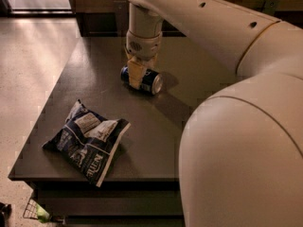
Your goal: Place pepsi can upright
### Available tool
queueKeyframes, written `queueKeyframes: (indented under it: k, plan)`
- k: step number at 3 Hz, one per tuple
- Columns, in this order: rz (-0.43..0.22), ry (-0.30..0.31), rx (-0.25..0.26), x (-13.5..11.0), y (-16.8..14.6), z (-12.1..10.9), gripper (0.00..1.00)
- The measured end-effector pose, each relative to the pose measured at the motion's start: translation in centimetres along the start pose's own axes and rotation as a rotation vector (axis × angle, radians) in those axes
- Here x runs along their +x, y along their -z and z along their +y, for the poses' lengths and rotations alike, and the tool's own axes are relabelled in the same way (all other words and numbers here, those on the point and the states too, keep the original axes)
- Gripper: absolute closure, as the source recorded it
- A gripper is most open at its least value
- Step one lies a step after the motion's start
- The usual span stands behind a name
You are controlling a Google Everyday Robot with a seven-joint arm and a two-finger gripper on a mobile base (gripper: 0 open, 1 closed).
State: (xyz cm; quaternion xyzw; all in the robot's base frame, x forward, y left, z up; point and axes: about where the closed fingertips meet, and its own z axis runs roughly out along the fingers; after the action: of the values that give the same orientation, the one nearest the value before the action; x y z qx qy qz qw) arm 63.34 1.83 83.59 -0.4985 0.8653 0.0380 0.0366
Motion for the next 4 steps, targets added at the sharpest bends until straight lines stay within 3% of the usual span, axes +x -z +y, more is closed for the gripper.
queueKeyframes:
  k: [1,3,4]
  plan:
    - [-0.004,0.001,0.001,-0.2,-0.2,-0.1,1.00]
    - [-0.034,0.013,0.001,-0.1,0.2,-0.2,1.00]
    - [-0.128,0.046,-0.004,0.8,1.7,-0.6,1.00]
